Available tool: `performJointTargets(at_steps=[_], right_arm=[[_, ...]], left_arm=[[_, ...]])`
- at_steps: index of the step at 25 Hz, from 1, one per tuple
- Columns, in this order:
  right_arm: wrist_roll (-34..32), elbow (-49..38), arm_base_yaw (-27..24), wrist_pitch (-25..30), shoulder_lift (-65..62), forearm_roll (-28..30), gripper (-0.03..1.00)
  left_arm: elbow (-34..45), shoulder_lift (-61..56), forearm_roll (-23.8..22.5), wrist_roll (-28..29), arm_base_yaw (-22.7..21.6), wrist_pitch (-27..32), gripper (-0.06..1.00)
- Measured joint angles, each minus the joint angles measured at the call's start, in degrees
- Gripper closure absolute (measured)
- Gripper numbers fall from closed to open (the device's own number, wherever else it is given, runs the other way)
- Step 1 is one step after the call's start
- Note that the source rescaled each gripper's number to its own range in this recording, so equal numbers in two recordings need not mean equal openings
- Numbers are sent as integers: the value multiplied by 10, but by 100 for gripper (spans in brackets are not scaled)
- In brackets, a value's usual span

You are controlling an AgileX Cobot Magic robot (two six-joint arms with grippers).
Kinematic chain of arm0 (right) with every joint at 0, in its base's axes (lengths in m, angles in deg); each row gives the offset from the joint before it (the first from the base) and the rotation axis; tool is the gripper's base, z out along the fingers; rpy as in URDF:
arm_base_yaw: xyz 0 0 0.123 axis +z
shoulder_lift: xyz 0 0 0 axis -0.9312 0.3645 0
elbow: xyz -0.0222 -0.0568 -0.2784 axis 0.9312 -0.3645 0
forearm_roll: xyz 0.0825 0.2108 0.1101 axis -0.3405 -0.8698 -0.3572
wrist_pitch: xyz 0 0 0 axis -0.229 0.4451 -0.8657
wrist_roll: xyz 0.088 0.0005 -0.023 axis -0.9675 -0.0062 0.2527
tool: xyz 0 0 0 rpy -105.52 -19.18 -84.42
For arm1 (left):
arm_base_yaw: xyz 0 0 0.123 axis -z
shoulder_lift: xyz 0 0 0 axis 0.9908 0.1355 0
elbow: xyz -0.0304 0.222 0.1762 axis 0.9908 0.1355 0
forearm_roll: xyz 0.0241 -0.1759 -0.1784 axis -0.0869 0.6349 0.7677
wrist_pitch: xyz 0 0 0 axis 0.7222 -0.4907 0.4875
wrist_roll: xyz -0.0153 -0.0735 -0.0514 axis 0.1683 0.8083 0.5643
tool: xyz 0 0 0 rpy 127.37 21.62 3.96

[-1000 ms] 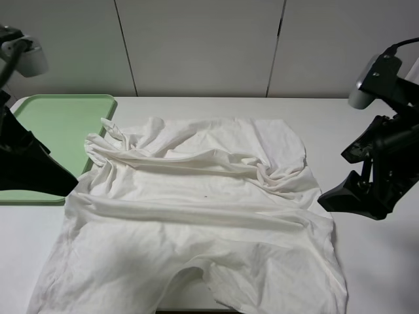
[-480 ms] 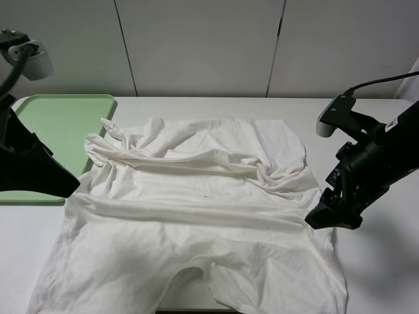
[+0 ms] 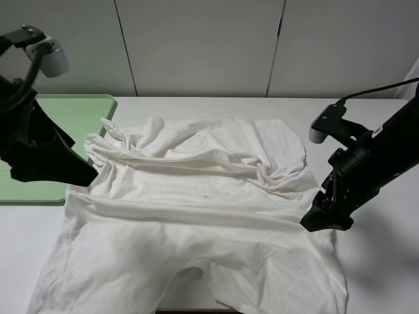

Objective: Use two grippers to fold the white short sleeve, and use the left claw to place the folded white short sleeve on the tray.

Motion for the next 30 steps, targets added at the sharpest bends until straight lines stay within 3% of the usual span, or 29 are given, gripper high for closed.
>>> performJointTargets(at_steps=[2, 7, 12, 30], right_arm=[[0, 0, 0, 0, 6, -1, -3], [0, 0, 0, 6, 15, -4, -3], [0, 0, 0, 2, 16, -6, -3], [1, 1, 0, -68, 137, -7, -3]], left_arm=[[0, 30, 25, -21, 0, -6, 5], [0, 93, 34, -29, 3, -12, 5], [0, 148, 34, -41, 34, -37, 5], [0, 164, 32, -104, 43, -144, 5]])
